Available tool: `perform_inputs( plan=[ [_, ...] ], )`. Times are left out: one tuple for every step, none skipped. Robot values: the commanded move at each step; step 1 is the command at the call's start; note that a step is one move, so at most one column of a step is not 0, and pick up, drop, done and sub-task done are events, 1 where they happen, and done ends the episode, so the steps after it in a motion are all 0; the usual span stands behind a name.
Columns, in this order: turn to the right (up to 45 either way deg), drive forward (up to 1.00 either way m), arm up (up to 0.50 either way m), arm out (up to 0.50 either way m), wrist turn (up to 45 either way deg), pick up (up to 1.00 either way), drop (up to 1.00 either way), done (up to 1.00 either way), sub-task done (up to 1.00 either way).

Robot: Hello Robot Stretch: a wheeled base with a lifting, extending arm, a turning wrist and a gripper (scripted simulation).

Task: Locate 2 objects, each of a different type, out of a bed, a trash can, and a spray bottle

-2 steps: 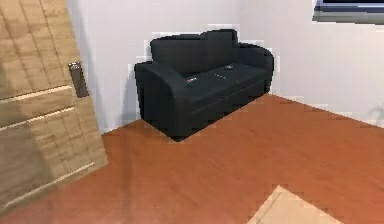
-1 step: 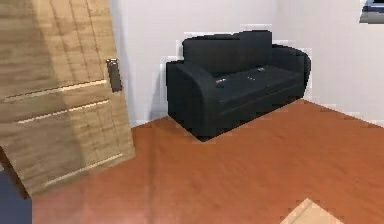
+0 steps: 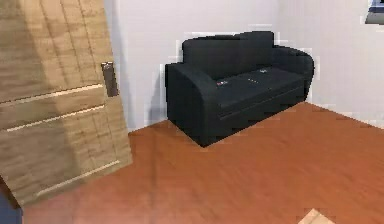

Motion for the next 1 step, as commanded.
perform_inputs(
  plan=[
    [-36.0, 0.00, 0.00, 0.00, 0.0, 0.00, 0.00, 0.00, 0.00]
  ],
)
